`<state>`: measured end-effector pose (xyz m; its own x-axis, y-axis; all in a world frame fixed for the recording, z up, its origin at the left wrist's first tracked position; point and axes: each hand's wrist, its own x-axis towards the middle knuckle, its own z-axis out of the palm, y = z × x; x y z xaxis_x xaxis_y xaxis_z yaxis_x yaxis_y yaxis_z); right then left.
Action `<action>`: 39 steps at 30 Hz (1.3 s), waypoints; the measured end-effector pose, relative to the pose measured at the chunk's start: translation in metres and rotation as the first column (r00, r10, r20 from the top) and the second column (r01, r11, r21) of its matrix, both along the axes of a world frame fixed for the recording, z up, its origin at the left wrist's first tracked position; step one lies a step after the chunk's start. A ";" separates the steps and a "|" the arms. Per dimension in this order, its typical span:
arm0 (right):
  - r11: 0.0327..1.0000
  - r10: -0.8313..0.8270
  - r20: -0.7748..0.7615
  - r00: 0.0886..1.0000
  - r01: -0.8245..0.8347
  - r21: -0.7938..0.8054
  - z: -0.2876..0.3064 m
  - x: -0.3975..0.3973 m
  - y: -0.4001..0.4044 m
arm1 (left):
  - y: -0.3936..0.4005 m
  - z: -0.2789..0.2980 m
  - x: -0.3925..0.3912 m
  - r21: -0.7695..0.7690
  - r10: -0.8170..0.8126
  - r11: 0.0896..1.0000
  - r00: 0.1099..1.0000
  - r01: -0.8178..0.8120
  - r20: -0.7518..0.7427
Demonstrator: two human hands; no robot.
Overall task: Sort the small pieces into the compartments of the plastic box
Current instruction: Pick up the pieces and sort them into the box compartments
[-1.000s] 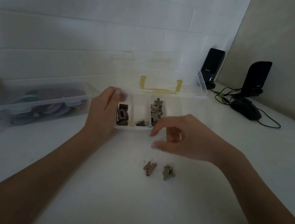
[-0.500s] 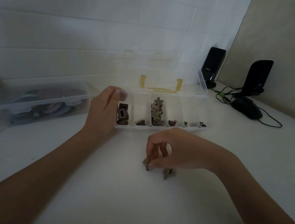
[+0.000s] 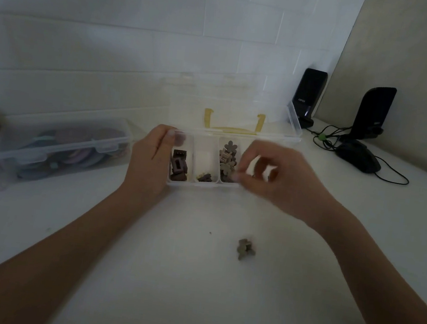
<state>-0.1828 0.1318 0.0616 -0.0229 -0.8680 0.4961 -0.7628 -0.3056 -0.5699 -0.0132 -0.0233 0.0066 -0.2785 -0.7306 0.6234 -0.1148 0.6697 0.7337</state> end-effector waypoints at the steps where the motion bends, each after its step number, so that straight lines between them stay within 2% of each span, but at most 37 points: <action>1: 0.992 -0.089 0.002 0.996 0.089 -0.086 0.002 -0.005 0.000 | 0.000 0.000 0.000 0.005 -0.004 1.000 1.000 0.004 -0.003; 3: 0.946 -0.273 -0.040 0.961 0.260 -0.195 0.002 -0.013 -0.001 | 0.000 0.000 0.000 0.009 -0.005 1.000 1.000 0.005 -0.009; 5: 0.901 -0.386 -0.068 0.920 0.360 -0.241 -0.004 -0.018 -0.003 | 0.000 0.000 0.000 0.002 0.000 1.000 1.000 0.000 -0.012; 9: 0.890 -0.403 -0.058 0.913 0.377 -0.257 -0.018 -0.018 -0.009 | 0.000 0.000 0.001 -0.020 0.009 1.000 1.000 -0.009 -0.002; 15: 0.894 -0.434 -0.173 0.884 0.401 -0.198 -0.030 -0.017 -0.013 | 0.000 0.000 0.000 -0.015 0.014 1.000 1.000 -0.014 0.004; 17: 0.928 -0.361 -0.132 0.923 0.341 -0.154 -0.023 -0.016 -0.011 | 0.001 0.001 0.001 -0.009 0.015 1.000 1.000 -0.015 -0.003; 20: 0.982 -0.126 -0.049 0.991 0.131 0.136 -0.010 -0.012 -0.003 | 0.002 0.001 0.001 0.005 0.000 1.000 1.000 0.000 -0.011; 21: 0.959 -0.048 -0.045 0.998 0.059 0.276 -0.007 -0.010 0.000 | 0.003 0.001 0.001 0.006 -0.001 1.000 1.000 0.002 -0.011; 23: 0.845 0.068 -0.072 0.995 -0.020 0.534 -0.003 -0.004 0.005 | 0.003 0.002 0.001 0.009 0.000 1.000 1.000 0.000 -0.008; 26: 0.677 0.136 -0.086 0.987 -0.029 0.736 -0.002 0.005 0.009 | 0.002 0.001 0.001 0.017 0.000 1.000 1.000 0.000 -0.013; 29: 0.564 0.166 -0.078 0.983 -0.030 0.825 -0.001 0.011 0.011 | 0.001 0.001 0.000 0.018 0.005 1.000 1.000 -0.004 -0.015; 32: 0.535 0.233 -0.078 0.969 -0.061 0.843 -0.002 0.015 0.013 | 0.001 0.000 0.000 0.018 0.003 1.000 1.000 -0.003 -0.016; 36: 0.583 0.236 -0.043 0.971 -0.106 0.805 -0.007 0.016 0.011 | 0.001 0.001 0.000 0.003 0.004 1.000 1.000 -0.004 -0.009; 39: 0.712 0.214 -0.089 0.973 -0.093 0.696 -0.011 0.015 0.009 | 0.001 0.000 0.000 0.002 0.004 1.000 1.000 -0.004 -0.011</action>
